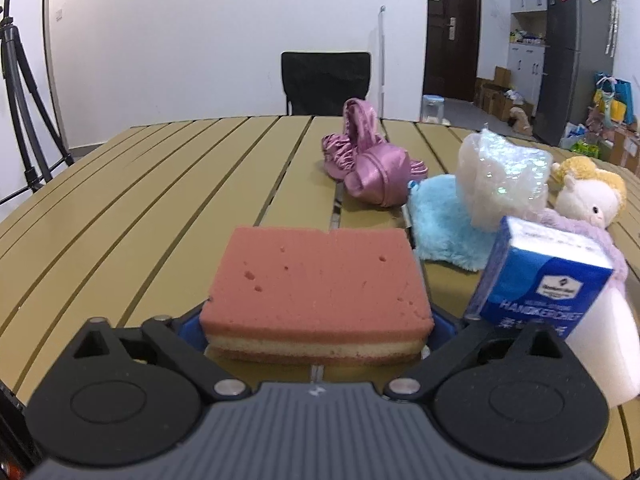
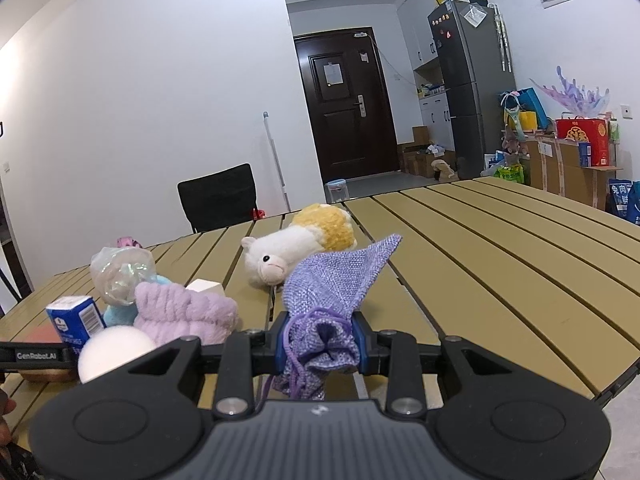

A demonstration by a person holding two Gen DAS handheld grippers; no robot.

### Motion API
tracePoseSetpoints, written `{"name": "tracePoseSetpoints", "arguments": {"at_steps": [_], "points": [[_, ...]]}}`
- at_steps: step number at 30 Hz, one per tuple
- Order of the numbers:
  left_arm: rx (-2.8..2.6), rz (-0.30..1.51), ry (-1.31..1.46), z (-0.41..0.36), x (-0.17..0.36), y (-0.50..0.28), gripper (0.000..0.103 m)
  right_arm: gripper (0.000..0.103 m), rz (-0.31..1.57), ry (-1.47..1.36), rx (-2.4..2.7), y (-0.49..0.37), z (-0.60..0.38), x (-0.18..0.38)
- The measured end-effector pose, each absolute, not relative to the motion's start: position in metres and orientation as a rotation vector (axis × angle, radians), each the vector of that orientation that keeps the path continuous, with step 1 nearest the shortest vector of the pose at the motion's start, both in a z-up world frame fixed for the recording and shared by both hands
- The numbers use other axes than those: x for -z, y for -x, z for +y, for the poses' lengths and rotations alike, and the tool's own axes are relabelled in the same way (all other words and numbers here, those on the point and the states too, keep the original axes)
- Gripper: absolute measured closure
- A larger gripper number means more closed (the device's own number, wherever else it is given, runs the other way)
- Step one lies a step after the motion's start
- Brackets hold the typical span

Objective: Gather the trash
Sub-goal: 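Lift both held items off the table and carry them down toward the black bin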

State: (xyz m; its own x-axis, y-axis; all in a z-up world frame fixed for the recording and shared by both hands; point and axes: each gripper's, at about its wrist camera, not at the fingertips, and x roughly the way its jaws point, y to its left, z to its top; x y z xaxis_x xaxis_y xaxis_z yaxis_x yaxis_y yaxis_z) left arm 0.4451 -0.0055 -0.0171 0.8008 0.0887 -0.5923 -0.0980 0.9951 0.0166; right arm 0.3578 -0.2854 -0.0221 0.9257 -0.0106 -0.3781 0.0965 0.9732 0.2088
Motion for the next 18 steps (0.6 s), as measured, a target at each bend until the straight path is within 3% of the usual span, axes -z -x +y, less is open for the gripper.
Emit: {"name": "tracePoseSetpoints", "arguments": {"at_steps": [18], "points": [[-0.112,0.505,-0.020,-0.004,-0.008,-0.390,0.005,0.073,0.294,-0.189,0.008,-0.322,-0.282,0.002]]}}
